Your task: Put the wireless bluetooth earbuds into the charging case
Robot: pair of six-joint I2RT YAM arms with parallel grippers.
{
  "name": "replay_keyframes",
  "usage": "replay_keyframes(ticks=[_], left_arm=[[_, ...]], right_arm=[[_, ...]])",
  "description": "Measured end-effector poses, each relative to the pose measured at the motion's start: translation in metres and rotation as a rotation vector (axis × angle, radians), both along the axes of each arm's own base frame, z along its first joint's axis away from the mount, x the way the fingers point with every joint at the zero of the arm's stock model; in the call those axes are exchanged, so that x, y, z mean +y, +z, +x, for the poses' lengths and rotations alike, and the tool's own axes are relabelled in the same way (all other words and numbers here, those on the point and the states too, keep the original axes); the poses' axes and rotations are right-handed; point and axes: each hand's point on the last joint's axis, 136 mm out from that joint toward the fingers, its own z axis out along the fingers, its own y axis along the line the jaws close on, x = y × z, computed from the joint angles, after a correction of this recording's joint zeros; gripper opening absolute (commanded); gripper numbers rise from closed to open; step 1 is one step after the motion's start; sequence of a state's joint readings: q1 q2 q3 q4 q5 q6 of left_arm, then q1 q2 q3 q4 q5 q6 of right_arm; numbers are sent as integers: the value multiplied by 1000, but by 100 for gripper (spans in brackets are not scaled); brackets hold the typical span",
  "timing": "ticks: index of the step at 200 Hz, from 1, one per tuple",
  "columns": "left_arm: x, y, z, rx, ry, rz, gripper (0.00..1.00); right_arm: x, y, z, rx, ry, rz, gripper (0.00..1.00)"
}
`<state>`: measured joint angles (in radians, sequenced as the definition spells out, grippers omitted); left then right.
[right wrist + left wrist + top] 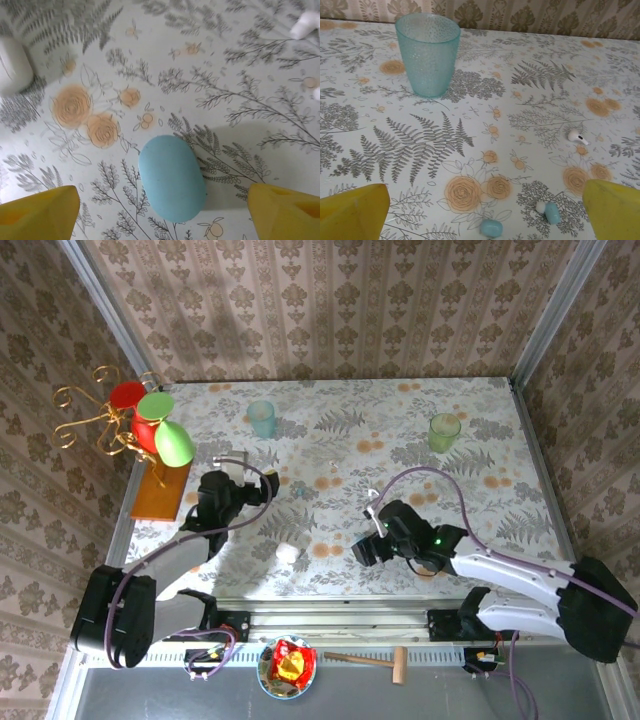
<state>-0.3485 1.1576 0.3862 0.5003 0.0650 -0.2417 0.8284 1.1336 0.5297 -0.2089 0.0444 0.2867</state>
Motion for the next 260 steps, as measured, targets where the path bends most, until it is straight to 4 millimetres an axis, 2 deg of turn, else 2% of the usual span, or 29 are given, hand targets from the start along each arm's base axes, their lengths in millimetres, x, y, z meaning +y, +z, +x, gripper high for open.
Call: replay_keyframes(ticks=[11, 36, 70, 102, 167, 188, 208, 260], left_arm=[[-1, 1, 0, -2, -4, -2, 100], [-1, 3, -2, -4, -9, -5, 100], [-1, 0, -4, 9, -14, -1, 100], [-2, -1, -5, 16, -17, 0, 100], [-1, -3, -6, 24, -18, 2, 100], [-4, -3, -6, 23, -28, 0, 100], [-12, -1, -9, 15, -65, -2, 100], [-56, 3, -27, -35, -293, 5, 100]], right_arm=[[1, -10, -2, 18, 7, -27, 77], [2, -27, -5, 47, 28, -74, 75], [1, -44, -8, 78, 44, -127, 64], [-1, -51, -6, 78, 39, -153, 50], [-3, -52, -4, 67, 26, -166, 35], [-3, -46, -3, 61, 27, -163, 33], [0, -33, 0, 43, 29, -143, 32], [10, 25, 22, -4, 53, 10, 32]])
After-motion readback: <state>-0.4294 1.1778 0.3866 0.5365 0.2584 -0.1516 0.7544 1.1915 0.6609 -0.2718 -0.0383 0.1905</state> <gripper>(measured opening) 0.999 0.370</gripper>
